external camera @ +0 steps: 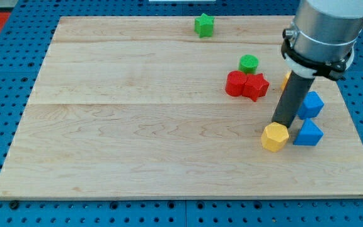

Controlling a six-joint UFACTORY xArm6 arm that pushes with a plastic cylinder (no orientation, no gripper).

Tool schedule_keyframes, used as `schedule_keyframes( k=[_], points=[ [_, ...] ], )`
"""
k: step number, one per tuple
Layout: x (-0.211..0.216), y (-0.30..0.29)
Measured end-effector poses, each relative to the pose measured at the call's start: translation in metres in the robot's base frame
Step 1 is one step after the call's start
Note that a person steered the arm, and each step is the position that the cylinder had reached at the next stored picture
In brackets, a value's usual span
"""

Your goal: Push the green circle into the red star

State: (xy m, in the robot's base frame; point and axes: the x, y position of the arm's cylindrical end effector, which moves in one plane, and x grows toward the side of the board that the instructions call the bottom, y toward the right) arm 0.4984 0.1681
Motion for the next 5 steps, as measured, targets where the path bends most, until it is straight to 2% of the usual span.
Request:
schedule_keyframes(
  k=[1,2,3,4,5],
  points=[
    [0.006,-0.002],
    [-0.005,-0.050],
    [-0.047,-0.079],
    [-0.063,-0.108],
    [-0.079,-0.168]
  ],
)
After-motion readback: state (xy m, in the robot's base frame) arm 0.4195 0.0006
